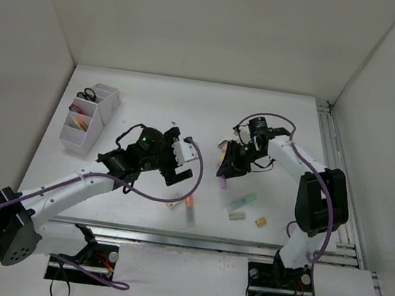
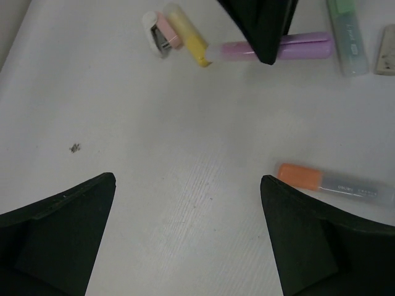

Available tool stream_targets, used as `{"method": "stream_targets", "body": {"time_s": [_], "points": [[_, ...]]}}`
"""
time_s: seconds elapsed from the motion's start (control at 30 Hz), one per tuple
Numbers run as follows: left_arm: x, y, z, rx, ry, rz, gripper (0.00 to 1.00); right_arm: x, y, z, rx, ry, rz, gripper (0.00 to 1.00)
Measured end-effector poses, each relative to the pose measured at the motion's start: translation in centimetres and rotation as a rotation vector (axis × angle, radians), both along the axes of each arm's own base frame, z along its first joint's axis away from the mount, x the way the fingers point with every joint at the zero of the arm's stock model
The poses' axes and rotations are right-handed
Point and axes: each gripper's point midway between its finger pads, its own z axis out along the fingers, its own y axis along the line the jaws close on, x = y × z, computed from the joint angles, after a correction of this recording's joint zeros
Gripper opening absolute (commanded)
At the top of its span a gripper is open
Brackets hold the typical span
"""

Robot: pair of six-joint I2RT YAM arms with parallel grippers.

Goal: Sort the stationery into containers
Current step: Pick up the stationery from the center of the board.

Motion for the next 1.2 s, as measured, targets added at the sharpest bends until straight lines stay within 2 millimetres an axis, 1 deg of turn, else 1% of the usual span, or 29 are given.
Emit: {"method": "stream_targets", "body": {"time_s": [0.17,0.33,0.43,0.57,0.7,0.8,0.83,0.9,0.93,0.97,1.0,1.03,1.2], "points": [[-2.4,-2.3,0.0,0.039,-0.065,-0.205,0.99,-1.9,2.2,2.7,0.177,0.078,0.069,0.00],[-4.2,-4.1,-0.3,0.069,-0.118,-0.357,0.99,-3.0,3.8,4.9,0.294,0.119,0.118,0.00],[-4.7,-4.7,-1.0,0.090,-0.127,-0.418,0.98,-3.5,4.3,5.5,0.325,0.137,0.142,0.00],[-4.7,-5.4,-2.3,0.132,-0.122,-0.467,0.97,-4.7,4.8,5.8,0.326,0.166,0.183,0.00],[-4.6,-6.7,-2.4,0.155,-0.134,-0.509,0.95,-5.9,5.5,6.2,0.323,0.182,0.234,0.00],[-4.6,-7.6,-2.4,0.162,-0.143,-0.531,0.89,-6.6,5.9,6.4,0.324,0.198,0.258,0.00],[-4.6,-7.8,-2.4,0.165,-0.145,-0.537,0.79,-6.6,5.9,6.4,0.324,0.203,0.262,0.00],[-4.5,-8.1,-2.6,0.177,-0.144,-0.536,0.64,-6.7,5.9,6.4,0.321,0.210,0.263,0.00],[-4.4,-8.1,-2.7,0.182,-0.143,-0.537,0.50,-6.7,5.9,6.4,0.321,0.211,0.264,0.00],[-4.4,-8.2,-2.9,0.188,-0.142,-0.536,0.45,-6.7,5.9,6.5,0.321,0.210,0.265,0.00],[-4.3,-8.1,-3.1,0.199,-0.141,-0.534,0.43,-6.6,5.8,6.6,0.321,0.209,0.264,0.00],[-4.2,-8.1,-3.3,0.206,-0.139,-0.532,0.39,-6.6,5.8,6.7,0.321,0.208,0.264,0.00],[-3.7,-8.0,-3.2,0.214,-0.152,-0.516,0.36,-6.4,6.0,7.3,0.323,0.199,0.266,0.00]]}}
